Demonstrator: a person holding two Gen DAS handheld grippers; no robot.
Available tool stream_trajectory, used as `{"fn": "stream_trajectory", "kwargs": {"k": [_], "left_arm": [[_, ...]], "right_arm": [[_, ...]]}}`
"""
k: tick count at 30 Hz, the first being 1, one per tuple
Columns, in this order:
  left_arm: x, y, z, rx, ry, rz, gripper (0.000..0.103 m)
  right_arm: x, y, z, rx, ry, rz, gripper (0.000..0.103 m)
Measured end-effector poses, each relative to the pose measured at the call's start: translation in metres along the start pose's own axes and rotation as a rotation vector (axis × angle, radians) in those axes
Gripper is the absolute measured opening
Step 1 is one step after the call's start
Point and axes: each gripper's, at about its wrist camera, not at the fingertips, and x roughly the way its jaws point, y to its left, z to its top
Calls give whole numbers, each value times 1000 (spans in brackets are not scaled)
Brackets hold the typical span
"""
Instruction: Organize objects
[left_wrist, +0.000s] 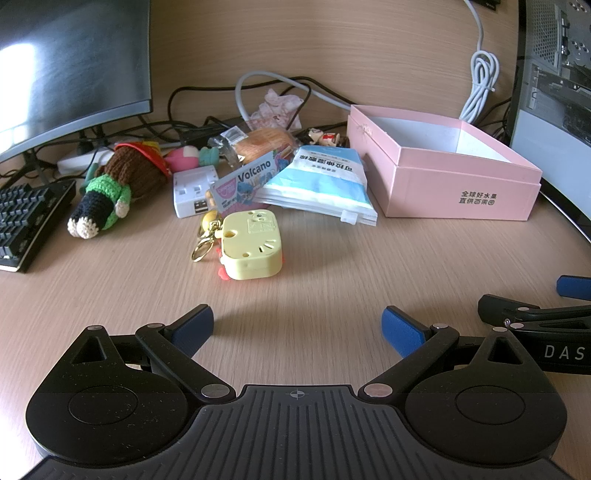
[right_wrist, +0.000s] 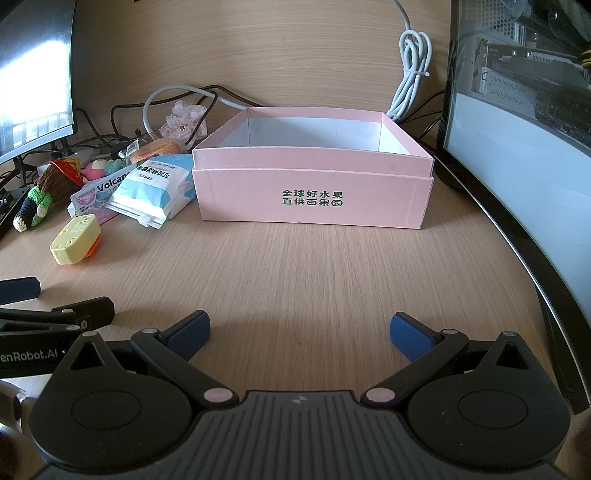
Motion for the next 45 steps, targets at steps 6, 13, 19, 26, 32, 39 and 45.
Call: {"fn": "stream_trajectory", "kwargs": {"k": [6,13,19,26,32,39,45], "left_arm": [[0,0,0,0,0,0,101],[0,0,0,0,0,0,101],[0,0,0,0,0,0,101],[0,0,0,0,0,0,101],[0,0,0,-2,-1,1,101],[-2,7,3,7,18,-5,93],[-11,52,24,-8,48,-68,71]], "right_arm": [[0,0,0,0,0,0,103],[0,0,0,0,0,0,103],[0,0,0,0,0,0,103],[0,0,1,-1,0,0,103],[-1,0,0,-1,0,0,103],[-3,-3,0,-27,20,37,103],[-3,-3,4,-23,65,29,103]]}}
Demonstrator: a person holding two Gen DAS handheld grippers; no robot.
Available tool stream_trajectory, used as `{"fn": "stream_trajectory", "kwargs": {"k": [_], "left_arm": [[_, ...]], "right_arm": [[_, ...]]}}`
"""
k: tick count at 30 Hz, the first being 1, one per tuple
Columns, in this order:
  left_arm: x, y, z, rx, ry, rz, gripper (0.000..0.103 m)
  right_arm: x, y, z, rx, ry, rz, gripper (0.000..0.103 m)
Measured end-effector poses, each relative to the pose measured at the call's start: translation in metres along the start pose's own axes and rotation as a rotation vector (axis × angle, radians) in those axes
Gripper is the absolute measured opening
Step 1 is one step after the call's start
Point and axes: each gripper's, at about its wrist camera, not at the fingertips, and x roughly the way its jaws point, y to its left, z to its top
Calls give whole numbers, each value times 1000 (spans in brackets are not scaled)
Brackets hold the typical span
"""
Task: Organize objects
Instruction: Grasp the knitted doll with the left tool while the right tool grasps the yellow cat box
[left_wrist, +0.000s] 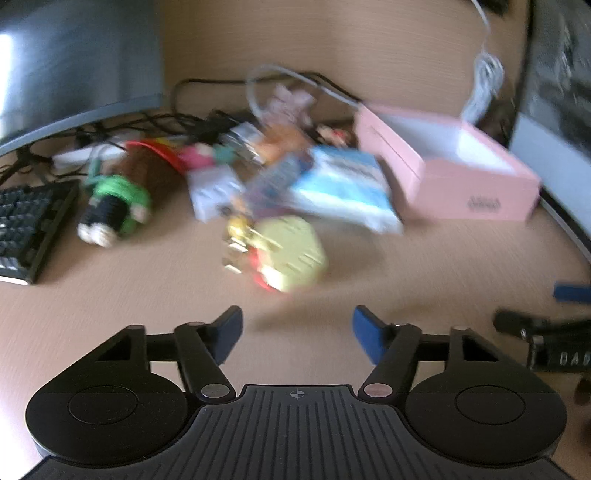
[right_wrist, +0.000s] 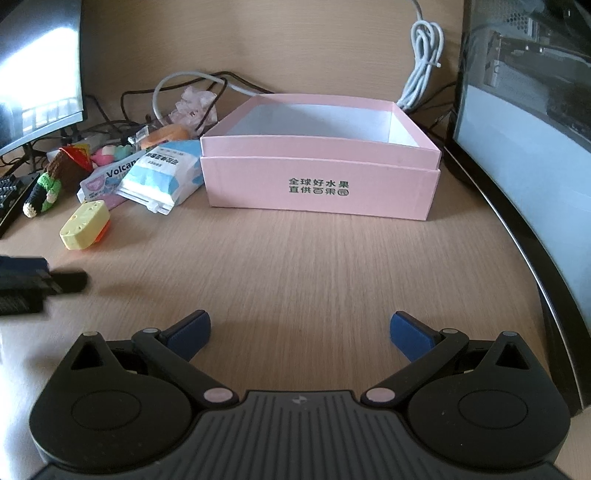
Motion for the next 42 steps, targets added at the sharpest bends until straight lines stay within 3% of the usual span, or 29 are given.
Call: {"fn": "stream_trajectory", "kwargs": {"k": [5,7,10,12,15,19,22,29,33,38,42], "left_arm": [[-3,82,49,46,-172,118,71],[18,115,74,27,-146,139,70],[55,139,103,31,-72,97,70],[77,142,113,63,-38,77,74],[97,142,117,82,4,44,72],[108,137,117,76,5,58,70],[107,134,119,55,12,74,67],[71,133,98,-96,26,-5,63],[22,125,74,-165,25,-34,63],[-37,124,52,-315,31,9,63],[-69,126,40,-341,47,50,63]], "right_arm": [[-1,6,4,40,68,-41,103],[1,9,8,53,106,-52,103],[5,13,14,59,144,-56,103],[7,17,17,57,181,-48,103],[2,20,22,123,231,-15,103],[-35,30,30,179,142,-11,103],[-54,44,38,104,106,8,103],[-55,79,45,-170,65,91,103],[-43,85,47,-178,42,155,103],[-7,112,57,-215,41,272,103],[26,146,62,-259,51,336,92]]}}
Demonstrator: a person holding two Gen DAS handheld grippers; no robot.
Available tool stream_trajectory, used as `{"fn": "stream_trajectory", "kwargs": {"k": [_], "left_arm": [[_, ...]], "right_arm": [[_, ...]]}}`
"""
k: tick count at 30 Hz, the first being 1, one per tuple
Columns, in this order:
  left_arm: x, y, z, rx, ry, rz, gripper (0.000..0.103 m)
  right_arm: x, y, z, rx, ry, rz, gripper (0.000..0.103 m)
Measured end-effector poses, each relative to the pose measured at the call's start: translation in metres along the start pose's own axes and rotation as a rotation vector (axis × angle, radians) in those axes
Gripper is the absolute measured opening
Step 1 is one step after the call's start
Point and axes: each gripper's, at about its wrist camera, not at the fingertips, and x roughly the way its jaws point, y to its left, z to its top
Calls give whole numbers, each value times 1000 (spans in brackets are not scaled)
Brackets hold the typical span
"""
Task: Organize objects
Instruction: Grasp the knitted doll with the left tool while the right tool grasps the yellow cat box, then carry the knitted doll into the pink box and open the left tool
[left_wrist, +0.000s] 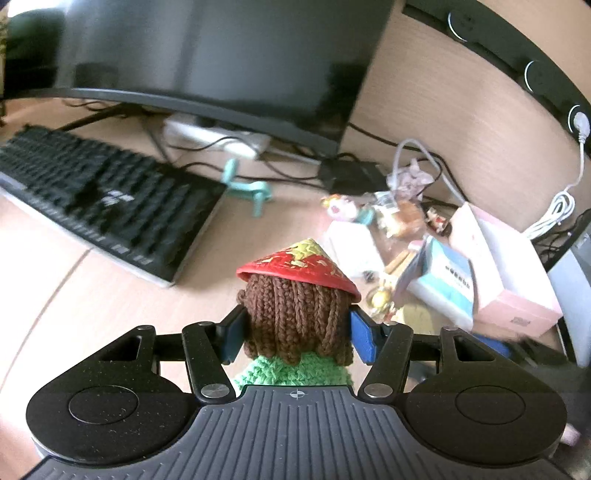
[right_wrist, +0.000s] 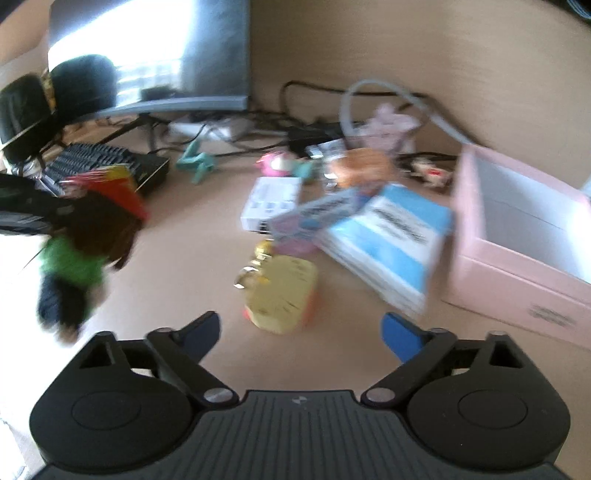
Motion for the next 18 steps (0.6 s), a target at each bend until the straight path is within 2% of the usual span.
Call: {"fn": "stream_trajectory", "kwargs": {"k": [5,7,8,9,14,18], "left_arm": [[-33,18,-8,-34,-22,45,63],[-43,26,-11,-43,-33,60,63],[-47,28,-13,-45,-35,65,63],[-50,30,-14,-46,-36,67,63],[-56,34,-21,-24,-26,43,63],[-50,27,-26,16,6,-7,63]], "right_arm": [[42,16,12,-44,17,-9,77],[46,19,16,-63,5,1,63],[47,20,19,-72,11,6,48],[48,21,22,-77,19,6,44],[21,21,23,-87,8,12,44],[-17,18,12,-86,-3,12,44]]}}
